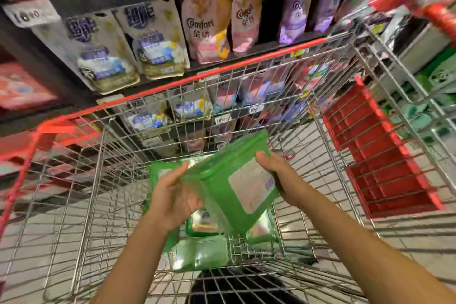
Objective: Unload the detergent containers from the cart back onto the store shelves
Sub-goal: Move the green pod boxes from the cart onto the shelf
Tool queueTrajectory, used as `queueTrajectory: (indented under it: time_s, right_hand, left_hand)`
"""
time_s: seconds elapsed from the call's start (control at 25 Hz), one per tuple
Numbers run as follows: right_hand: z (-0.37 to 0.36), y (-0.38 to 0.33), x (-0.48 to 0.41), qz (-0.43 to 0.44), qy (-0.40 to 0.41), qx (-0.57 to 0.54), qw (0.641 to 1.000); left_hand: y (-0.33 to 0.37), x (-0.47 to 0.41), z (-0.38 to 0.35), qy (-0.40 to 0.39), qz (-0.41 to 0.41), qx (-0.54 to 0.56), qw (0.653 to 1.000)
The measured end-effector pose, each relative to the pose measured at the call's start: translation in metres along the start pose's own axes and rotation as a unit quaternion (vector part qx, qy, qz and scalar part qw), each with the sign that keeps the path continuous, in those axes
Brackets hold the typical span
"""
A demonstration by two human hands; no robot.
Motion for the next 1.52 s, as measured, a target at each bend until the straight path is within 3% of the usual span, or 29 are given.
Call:
queueTrajectory:
  time_s: [0.08,0.2,0.32,0.44,0.56,0.72,0.8,0.96,1.12,1.28,1.44,1.52]
  right_hand:
    - [0.001,-0.007,0.002,0.025,0.007,-0.042,0.999]
    - [0.001,-0.020,0.008,0.054,0.046,-0.101,0.992]
    - [-0.004,-0.029,0.011,0.057,0.079,-0.084,0.992]
    - [-0.012,-0.042,0.014,0.068,0.091,-0.024,0.993]
    - [-0.026,-0.055,0.020,0.105,0.070,0.044,0.991]
    - [-0.032,-0.056,0.024,0.113,0.025,0.074,0.990]
    - [-0.028,-0.054,0.023,0.092,0.003,0.004,0.996]
    - [-0.031,-0.059,0.026,0.069,-0.051,-0.103,0.991]
    - [-0.044,-0.068,0.033,0.053,-0.087,-0.048,0.994]
    - [-0.042,-0.080,0.041,0.073,-0.045,0.066,0.994]
    - [-0.043,-0.094,0.053,0.136,-0.040,0.022,0.990]
    - [-0.040,-0.094,0.054,0.160,0.018,0.009,0.987]
  left_hand:
    - [0.001,0.004,-0.019,-0.070,-0.036,0.046,0.996]
    - [0.003,0.004,-0.020,0.053,-0.101,-0.054,0.992]
    - [0.000,0.001,-0.027,0.148,-0.118,-0.182,0.965]
    - [0.004,0.000,-0.027,0.244,-0.176,-0.177,0.937]
    - [0.008,0.000,-0.028,0.282,-0.214,-0.153,0.923]
    - [0.019,0.006,-0.033,0.246,-0.205,-0.164,0.933]
    - [0.027,0.007,-0.039,0.189,-0.204,-0.180,0.944]
    - [0.036,0.006,-0.045,0.156,-0.217,-0.231,0.936]
    - [0.007,-0.005,-0.054,0.098,-0.091,-0.016,0.991]
    - [-0.002,-0.009,-0.048,0.136,-0.107,0.021,0.985]
    - [0.007,-0.009,-0.048,0.190,-0.150,-0.067,0.968]
    - [0.011,-0.008,-0.046,0.194,-0.176,-0.105,0.959]
Point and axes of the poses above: each hand's wrist, its own x-axis away from the middle knuckle, its own z-axis out of the back of the hand, y = z × x, the point moved 6 cm from there along -x, towards the middle knuckle, and after that the axes turned 2 degrees about x, right-handed, at the moved point
